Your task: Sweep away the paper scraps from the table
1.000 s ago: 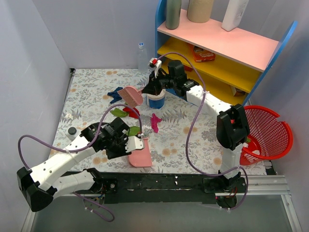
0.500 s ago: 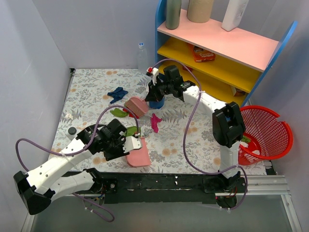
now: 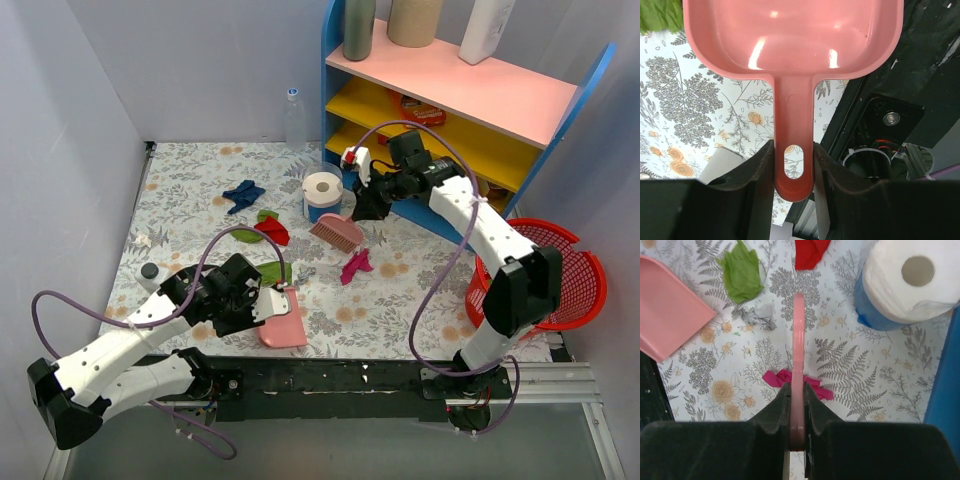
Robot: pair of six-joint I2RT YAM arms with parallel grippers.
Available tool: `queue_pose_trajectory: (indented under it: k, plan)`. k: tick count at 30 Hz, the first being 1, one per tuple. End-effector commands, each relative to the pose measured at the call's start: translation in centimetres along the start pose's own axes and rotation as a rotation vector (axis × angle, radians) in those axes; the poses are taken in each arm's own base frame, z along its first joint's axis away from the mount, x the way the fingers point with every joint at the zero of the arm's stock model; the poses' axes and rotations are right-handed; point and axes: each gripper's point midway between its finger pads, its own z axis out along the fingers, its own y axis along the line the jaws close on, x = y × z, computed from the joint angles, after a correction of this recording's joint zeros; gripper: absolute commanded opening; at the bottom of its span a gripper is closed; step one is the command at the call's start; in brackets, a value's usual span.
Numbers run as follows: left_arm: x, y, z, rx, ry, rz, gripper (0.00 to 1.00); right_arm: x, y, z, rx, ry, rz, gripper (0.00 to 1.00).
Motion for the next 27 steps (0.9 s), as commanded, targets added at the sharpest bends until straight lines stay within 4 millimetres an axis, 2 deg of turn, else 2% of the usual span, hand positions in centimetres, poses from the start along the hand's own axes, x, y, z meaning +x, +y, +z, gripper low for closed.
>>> queue_pose_trajectory:
  k: [1, 4, 5, 7, 8, 10, 11, 12, 14, 15, 19, 20, 21, 22, 24, 25, 27]
  plan:
    - [-0.2, -0.4, 0.4, 0.021, -0.018, 0.001, 0.0, -5.0, 2.6, -2.7, -0.047, -0.224, -0.142, 0.01]
    - [-0.1, -0.4, 0.3, 0.025, -0.006, -0.013, 0.0, -7.9, 2.6, -1.4, -0.015, -0.308, -0.132, 0.01]
    - [-0.1, -0.5, 0.3, 0.027, -0.005, -0.017, 0.0, -9.3, 2.5, -0.1, -0.013, -0.342, -0.17, 0.01]
    - [0.2, -0.7, 0.3, 0.035, 0.006, -0.025, 0.0, -10.4, 2.1, 1.4, -0.013, -0.365, -0.185, 0.01]
    - [0.5, -0.9, 0.4, 0.038, 0.013, -0.028, 0.0, -11.5, 1.4, 2.6, -0.008, -0.392, -0.189, 0.01]
    - [0.7, -1.1, 0.6, 0.044, 0.029, -0.046, 0.0, -12.2, 0.4, 4.0, 0.008, -0.415, -0.177, 0.01]
    - [0.8, -1.1, 0.7, 0.048, 0.036, -0.055, 0.0, -12.2, -0.3, 5.3, 0.003, -0.416, -0.153, 0.01]
    - [1.0, -1.4, 0.7, 0.058, 0.043, -0.064, 0.0, -13.5, -0.9, 5.6, 0.018, -0.465, -0.172, 0.01]
    - [1.2, -1.5, 0.8, 0.071, 0.058, -0.08, 0.0, -13.8, -2.1, 7.2, 0.025, -0.489, -0.118, 0.01]
    - [1.3, -1.5, 0.7, 0.071, 0.065, -0.083, 0.0, -14.7, -2.7, 7.4, 0.04, -0.528, -0.122, 0.01]
    - [1.0, -0.7, 0.6, 0.054, 0.078, -0.096, 0.0, -14.0, -4.2, 9.8, 0.066, -0.523, -0.06, 0.01]
    - [0.9, -0.5, 0.5, 0.049, 0.077, -0.103, 0.0, -13.2, -4.5, 10.9, 0.067, -0.493, -0.05, 0.01]
    - [0.8, -0.3, 0.6, 0.046, 0.077, -0.109, 0.0, -13.0, -4.7, 11.1, 0.07, -0.481, -0.06, 0.01]
    - [0.6, -0.1, 0.6, 0.038, 0.073, -0.11, 0.0, -12.0, -4.7, 11.5, 0.069, -0.443, -0.039, 0.01]
    - [0.5, 0.4, 0.7, 0.027, 0.069, -0.108, 0.0, -10.8, -5.1, 11.5, 0.076, -0.394, -0.02, 0.01]
    - [0.5, 0.4, 0.8, 0.026, 0.069, -0.102, 0.0, -9.1, -4.9, 11.7, 0.06, -0.333, 0.021, 0.01]
    - [0.3, 0.6, 0.9, 0.021, 0.058, -0.083, 0.0, -7.7, -5.4, 10.4, 0.064, -0.294, 0.066, 0.01]
